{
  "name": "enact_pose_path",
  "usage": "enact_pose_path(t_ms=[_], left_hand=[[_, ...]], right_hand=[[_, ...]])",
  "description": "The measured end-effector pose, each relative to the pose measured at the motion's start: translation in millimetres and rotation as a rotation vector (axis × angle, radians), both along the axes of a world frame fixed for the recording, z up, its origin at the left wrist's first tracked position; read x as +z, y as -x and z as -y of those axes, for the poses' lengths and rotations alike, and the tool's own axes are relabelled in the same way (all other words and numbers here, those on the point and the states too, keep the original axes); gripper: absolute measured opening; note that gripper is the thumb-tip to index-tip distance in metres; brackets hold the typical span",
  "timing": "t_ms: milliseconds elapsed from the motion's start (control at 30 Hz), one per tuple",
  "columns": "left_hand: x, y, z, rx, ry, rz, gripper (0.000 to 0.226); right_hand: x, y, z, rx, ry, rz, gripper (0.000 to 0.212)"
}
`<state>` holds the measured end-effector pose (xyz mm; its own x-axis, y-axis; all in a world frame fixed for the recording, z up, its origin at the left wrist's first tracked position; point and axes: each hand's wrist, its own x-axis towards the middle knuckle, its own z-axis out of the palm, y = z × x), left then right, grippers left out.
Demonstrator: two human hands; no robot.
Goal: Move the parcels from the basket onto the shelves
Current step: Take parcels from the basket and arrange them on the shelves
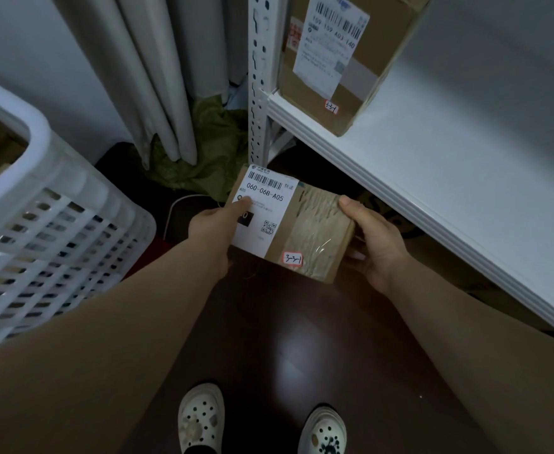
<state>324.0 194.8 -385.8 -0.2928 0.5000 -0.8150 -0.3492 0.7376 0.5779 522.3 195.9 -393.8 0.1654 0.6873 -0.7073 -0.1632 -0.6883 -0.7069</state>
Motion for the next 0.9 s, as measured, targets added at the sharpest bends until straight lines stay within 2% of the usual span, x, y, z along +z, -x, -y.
enact_pose_path(t_ms=[333,467,600,733,900], left_hand=[[22,-10,1,0.037,-0.020,-0.009,0.032],[35,-15,-1,0.029,-0.038,-0.011,0.027],[53,-23,1,0.019,-0.043,-0.022,0.033],[89,-32,8,-0.024,-0.079,-0.030,0.039],[159,-50,18,-0.151,-0.101,-0.019,0.045]], right_hand=[[13,-10,2,-0.026,-0.007,-0.030,0.050],[26,-18,3,-0.027,-0.031,-0.061,0.037],[44,-28,5,-0.019,-0.035,-0.065,0.043],[82,-39,14,-0.031,-0.050,-0.056,0.024],[160,-65,30,-0.009,-0.095,-0.067,0.020]])
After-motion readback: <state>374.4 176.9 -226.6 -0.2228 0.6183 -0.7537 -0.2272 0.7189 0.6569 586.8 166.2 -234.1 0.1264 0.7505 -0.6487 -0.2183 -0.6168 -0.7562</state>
